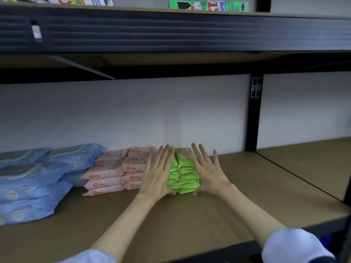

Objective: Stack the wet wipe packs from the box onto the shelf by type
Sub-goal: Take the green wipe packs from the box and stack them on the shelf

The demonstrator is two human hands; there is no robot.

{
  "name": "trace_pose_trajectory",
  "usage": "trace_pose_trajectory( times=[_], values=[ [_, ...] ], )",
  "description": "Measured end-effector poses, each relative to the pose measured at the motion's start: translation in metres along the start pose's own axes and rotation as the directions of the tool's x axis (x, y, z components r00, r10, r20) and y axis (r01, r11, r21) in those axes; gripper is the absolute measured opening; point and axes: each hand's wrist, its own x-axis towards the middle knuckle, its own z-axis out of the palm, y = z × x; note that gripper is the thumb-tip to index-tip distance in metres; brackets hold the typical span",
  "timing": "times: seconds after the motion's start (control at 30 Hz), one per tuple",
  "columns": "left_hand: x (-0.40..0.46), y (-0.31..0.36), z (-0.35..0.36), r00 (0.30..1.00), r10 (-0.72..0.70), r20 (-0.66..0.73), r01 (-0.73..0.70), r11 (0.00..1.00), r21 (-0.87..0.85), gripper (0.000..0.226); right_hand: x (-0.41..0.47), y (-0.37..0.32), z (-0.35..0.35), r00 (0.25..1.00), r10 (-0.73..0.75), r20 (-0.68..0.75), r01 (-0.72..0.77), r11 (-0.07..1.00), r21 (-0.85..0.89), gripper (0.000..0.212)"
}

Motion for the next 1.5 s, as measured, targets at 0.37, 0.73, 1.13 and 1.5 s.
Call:
trace_pose_trajectory(
  times=[0.37,0.73,1.13,1.5],
  values=[
    [0.026,-0.005,0.032,1.000,-0.006,0.008,0.006,1.000,-0.028,0.137,0.029,0.010,0.028,0.999,-0.036,0.014,0.033,0.982,0.184,0.123],
    [0.065,0.000,0.035,0.994,-0.088,0.067,0.096,0.986,-0.135,0.120,0.065,0.033,0.051,1.000,0.002,0.005,-0.003,0.981,0.195,0.120],
    [0.030,-0.025,0.022,0.767,-0.598,0.232,0.438,0.223,-0.871,0.095,0.064,0.046,0.047,0.931,0.323,0.170,-0.173,-0.019,0.985,0.105],
    [0.045,-0.030,0.017,0.648,-0.366,0.667,0.604,-0.287,-0.744,0.076,0.109,0.048,0.105,0.897,0.218,0.386,-0.310,-0.313,0.898,0.091]
  ],
)
